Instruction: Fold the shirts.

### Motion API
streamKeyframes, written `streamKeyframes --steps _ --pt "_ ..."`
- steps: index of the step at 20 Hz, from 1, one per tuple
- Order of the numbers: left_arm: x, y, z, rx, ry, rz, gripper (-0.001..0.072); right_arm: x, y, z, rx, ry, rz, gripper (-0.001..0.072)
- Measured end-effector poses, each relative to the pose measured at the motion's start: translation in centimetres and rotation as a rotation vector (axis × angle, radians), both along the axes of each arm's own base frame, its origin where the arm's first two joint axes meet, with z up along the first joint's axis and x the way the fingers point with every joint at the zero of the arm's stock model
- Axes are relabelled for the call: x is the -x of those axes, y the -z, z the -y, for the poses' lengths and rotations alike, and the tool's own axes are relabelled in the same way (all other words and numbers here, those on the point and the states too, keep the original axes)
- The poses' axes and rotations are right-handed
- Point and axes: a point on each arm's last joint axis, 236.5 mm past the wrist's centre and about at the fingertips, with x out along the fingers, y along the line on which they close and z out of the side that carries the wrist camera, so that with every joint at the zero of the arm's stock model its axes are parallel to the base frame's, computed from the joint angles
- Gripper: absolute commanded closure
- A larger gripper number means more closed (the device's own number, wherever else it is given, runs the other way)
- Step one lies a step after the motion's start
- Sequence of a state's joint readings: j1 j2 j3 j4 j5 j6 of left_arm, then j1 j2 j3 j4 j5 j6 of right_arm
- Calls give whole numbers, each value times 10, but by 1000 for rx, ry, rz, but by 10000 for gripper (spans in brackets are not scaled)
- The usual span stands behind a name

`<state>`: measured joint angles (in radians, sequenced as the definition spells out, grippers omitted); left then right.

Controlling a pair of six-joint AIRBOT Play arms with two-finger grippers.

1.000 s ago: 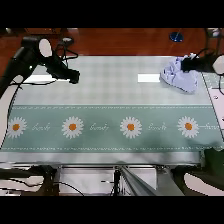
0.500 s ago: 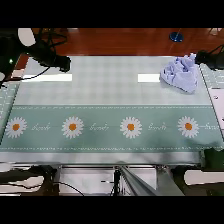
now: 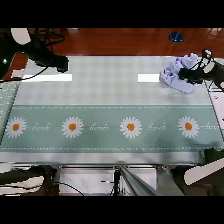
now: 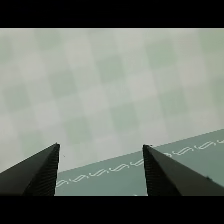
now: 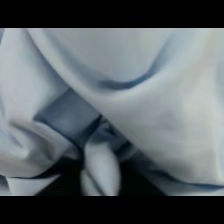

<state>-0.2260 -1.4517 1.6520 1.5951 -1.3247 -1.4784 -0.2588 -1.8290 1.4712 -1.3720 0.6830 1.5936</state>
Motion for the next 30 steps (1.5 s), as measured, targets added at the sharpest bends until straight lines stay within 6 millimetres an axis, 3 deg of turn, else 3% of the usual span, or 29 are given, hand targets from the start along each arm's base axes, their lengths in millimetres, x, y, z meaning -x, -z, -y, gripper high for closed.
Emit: streamKeyframes --steps 3,6,9,13,16,18,22,24,26,28,30 --pt "1 0 2 1 4 -2 80 0 0 -7 -2 -24 -6 683" --pt "3 -5 2 4 4 7 80 -9 -48 -6 49 -56 92 683" --pt "8 -24 1 17 3 47 80 -13 -140 -4 132 -86 269 683" --pt "27 -79 -3 51 -3 166 80 14 -285 -15 203 -96 537 683" --pt "55 -134 -7 95 -7 290 80 57 -392 -36 203 -92 765 683" --pt "79 -170 -11 127 -9 378 80 93 -452 -53 185 -93 906 684" --pt "132 -231 -16 200 4 538 80 163 -534 -87 105 -114 1121 683" --pt "156 -253 -17 239 9 599 80 188 -554 -106 26 -141 1178 683" --pt "177 -268 -16 283 15 636 80 199 -554 -131 -74 -205 1163 683" --pt "193 -269 -10 320 31 622 80 201 -534 -169 -175 -323 1075 684" --pt "203 -261 -5 335 45 580 80 198 -501 -216 -258 -475 942 683"
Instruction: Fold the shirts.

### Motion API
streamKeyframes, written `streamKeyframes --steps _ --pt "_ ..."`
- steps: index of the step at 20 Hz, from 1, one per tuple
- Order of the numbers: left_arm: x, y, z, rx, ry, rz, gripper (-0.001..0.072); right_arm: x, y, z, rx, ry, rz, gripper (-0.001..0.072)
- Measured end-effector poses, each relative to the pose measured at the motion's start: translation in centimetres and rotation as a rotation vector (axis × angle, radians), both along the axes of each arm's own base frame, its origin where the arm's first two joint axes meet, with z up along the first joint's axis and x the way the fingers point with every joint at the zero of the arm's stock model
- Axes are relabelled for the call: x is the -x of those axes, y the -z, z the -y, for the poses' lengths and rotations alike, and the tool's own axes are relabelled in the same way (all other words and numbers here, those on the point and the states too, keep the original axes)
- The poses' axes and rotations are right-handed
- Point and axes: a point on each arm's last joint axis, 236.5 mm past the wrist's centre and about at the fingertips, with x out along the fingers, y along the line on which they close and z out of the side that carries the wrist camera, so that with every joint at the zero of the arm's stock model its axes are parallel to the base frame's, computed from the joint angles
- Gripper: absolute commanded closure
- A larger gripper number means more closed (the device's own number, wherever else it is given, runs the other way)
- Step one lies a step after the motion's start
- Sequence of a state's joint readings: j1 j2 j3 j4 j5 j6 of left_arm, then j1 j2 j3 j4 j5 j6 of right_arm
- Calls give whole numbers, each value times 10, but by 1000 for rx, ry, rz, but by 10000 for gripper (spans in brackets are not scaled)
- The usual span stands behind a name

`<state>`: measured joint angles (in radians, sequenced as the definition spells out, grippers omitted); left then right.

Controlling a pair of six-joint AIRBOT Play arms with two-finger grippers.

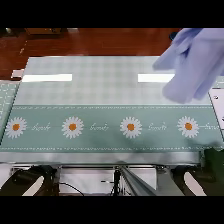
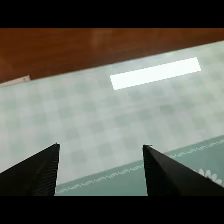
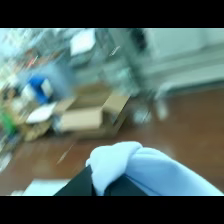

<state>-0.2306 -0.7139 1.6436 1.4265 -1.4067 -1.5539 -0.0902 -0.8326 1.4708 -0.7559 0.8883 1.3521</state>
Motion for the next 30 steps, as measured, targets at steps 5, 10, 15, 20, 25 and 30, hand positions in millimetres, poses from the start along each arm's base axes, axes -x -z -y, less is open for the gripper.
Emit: streamKeyframes --steps 5,10,15,20,25,30 --pt "5 37 6 -11 26 -121 81 -22 135 -115 306 -299 -290 683" --pt "1 74 9 -29 32 -224 81 -20 298 -206 592 -498 -571 682" --pt "-2 111 10 -48 32 -318 81 -15 378 -228 723 -551 -691 283" --pt "-8 154 11 -98 56 -390 87 -44 313 -177 678 -413 -576 283" --pt "-23 213 1 -136 34 -467 101 -73 237 -18 754 -43 -507 275" --pt "-32 290 -12 47 -9 -657 1 -54 249 115 672 176 -709 259"
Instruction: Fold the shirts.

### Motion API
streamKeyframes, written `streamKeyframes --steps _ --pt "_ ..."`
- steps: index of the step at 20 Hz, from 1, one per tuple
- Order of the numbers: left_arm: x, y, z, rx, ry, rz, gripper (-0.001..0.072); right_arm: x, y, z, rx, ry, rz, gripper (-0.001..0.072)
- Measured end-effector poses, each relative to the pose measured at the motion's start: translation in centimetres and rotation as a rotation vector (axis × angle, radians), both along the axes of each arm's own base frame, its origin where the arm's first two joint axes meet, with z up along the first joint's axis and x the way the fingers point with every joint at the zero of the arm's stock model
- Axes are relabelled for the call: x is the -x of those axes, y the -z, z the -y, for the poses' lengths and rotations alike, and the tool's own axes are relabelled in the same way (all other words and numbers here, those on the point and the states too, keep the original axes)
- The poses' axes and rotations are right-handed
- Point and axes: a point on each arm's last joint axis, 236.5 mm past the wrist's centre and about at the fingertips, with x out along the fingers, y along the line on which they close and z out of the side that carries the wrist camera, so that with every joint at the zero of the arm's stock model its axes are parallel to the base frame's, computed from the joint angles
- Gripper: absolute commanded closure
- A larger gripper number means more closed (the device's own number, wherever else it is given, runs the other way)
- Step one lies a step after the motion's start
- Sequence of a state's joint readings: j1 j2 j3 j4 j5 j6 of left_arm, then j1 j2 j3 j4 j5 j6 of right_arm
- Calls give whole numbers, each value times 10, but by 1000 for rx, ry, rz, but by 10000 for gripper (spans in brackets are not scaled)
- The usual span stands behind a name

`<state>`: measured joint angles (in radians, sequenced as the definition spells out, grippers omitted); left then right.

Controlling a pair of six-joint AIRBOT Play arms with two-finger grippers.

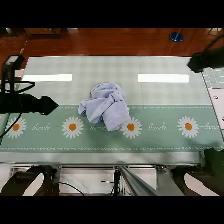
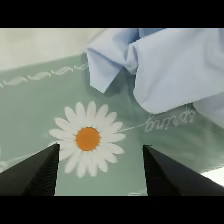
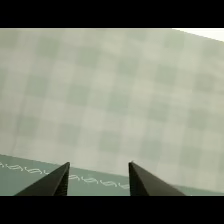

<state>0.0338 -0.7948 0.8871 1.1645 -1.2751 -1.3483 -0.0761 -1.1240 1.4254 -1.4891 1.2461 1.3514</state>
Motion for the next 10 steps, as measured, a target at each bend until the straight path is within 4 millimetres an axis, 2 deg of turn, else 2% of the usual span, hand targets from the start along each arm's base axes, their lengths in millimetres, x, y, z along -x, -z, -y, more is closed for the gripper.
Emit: streamKeyframes --steps 2,4,10 --pt "-8 23 -1 126 -60 -73 -13 9 16 22 -86 65 -41 259" --pt "-16 42 0 240 -105 -145 -13 18 34 33 -159 108 -77 259" --pt "-27 101 21 426 -130 -359 -13 39 86 37 -266 153 -182 259"
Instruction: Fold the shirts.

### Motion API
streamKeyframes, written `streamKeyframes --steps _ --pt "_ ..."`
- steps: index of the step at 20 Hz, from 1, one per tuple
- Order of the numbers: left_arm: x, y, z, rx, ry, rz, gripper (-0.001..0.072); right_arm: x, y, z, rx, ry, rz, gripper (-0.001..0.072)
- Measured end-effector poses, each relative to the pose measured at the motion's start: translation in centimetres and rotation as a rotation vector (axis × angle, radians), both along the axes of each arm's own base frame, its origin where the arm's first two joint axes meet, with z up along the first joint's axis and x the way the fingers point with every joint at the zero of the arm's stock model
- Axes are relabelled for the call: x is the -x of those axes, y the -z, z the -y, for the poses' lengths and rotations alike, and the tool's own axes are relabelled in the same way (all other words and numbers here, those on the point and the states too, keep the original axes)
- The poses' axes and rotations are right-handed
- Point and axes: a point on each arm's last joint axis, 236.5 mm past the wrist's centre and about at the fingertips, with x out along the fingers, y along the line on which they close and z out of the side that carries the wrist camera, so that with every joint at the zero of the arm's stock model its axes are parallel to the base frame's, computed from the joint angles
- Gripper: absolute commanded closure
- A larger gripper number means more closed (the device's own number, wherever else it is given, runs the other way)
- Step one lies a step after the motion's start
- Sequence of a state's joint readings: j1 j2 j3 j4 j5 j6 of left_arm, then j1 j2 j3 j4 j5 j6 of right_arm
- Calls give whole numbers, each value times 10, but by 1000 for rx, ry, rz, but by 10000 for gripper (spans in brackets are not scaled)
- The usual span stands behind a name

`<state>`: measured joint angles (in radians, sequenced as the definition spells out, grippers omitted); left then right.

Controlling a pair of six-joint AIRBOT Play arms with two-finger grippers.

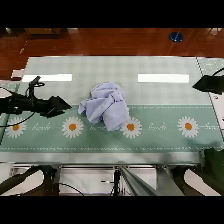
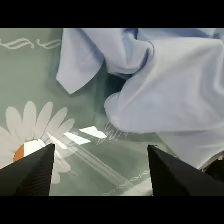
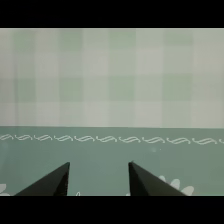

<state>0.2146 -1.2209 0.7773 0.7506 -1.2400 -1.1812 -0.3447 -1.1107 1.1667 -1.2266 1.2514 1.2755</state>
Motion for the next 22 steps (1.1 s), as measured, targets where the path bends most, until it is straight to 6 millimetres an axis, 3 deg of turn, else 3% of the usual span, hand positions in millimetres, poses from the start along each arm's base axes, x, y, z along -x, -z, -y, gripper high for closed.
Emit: streamKeyframes --steps 7,12,14,18,19,20,22 --pt "-13 54 15 21 -16 -98 -13 5 19 -2 -35 16 -24 260" --pt "-38 65 28 9 8 -72 -12 2 16 -11 -80 16 -9 261" --pt "-48 68 37 5 35 -61 93 1 15 -15 -95 16 -4 262" --pt "-53 78 60 22 129 -95 105 0 13 -19 -119 16 1 263" --pt "-51 79 67 36 156 -114 238 0 13 -20 -125 16 1 263" --pt "-49 83 70 38 181 -131 464 -1 12 -22 -131 17 3 263" --pt "-45 91 76 37 219 -169 669 -1 12 -23 -138 16 4 263"
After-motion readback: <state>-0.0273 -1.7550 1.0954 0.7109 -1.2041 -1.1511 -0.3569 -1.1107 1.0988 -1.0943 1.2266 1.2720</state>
